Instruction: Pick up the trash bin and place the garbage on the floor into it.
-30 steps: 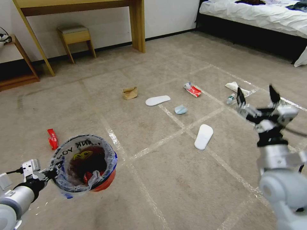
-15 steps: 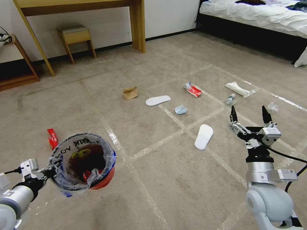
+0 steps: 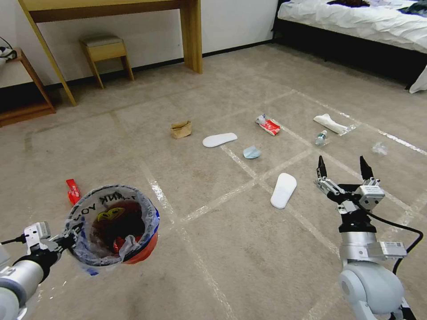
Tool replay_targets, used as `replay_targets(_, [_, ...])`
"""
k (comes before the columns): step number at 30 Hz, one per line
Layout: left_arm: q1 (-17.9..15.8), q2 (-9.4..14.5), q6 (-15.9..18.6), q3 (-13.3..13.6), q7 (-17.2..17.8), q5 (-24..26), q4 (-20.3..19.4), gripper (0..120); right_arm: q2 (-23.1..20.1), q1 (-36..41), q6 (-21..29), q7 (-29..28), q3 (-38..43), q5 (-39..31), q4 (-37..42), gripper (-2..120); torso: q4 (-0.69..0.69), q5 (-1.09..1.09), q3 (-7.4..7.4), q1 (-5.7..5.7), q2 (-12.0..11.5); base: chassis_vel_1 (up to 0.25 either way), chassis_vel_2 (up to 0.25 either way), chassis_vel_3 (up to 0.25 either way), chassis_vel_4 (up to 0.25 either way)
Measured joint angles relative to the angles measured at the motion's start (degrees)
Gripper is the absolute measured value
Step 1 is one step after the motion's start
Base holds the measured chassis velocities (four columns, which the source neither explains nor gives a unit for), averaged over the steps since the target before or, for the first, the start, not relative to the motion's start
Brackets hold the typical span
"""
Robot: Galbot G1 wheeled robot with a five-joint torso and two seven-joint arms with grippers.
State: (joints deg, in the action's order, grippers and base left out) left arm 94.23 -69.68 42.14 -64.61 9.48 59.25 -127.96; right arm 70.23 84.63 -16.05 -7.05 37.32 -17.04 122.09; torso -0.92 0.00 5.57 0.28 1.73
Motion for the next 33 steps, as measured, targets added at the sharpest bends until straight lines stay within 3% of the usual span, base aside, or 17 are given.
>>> replay_targets(11, [0.36,-0.49,0.00,-0.02,-0.05,-0.12,0.05,1,0.01,-0.05,-0.01,0.04,-0.46,0.81,-0.35,100,0.00,0.00,-0.01,-0.01,0.00,-0.019,0.024,0.023,-0.022])
replay_targets(33, [0.53,-0.28,0.00,0.03,-0.36,-0.23,0.55,1,0.06,0.16,-0.02,0.09,-0.34,1.21,-0.35,100,0.00,0.00,0.00,0.00,-0.01,-0.153,0.154,0.151,-0.152])
